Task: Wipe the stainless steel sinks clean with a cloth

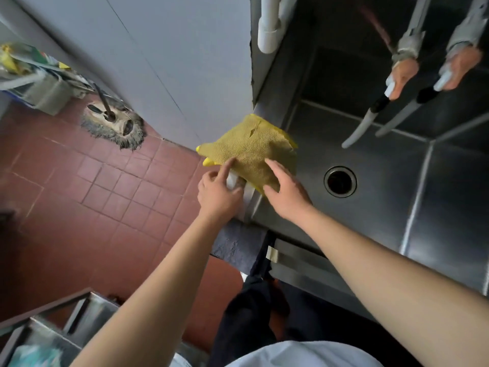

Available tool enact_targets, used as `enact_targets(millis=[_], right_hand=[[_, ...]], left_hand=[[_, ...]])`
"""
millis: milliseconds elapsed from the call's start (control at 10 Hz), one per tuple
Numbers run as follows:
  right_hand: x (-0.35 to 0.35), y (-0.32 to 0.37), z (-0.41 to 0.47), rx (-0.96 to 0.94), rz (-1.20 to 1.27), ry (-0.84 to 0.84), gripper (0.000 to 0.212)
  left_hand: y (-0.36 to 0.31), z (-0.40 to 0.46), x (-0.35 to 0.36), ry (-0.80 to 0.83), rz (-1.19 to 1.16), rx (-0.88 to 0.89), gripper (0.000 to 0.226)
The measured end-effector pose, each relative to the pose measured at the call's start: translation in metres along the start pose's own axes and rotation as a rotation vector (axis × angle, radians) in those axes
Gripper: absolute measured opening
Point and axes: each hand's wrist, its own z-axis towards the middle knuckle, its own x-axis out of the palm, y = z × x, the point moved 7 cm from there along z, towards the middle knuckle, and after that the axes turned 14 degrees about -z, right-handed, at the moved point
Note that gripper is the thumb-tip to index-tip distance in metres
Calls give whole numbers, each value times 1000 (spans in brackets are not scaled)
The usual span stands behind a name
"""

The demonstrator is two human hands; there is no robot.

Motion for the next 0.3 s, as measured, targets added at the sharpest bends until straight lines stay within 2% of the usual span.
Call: enact_targets(millis=[200,300], right_hand=[[-11,14,12,-3,-100,109,61],[-19,15,10,-23,-127,89,63]], left_hand=[[-10,3,-19,90,196,64,63],[-14,7,-24,109,278,128,71]])
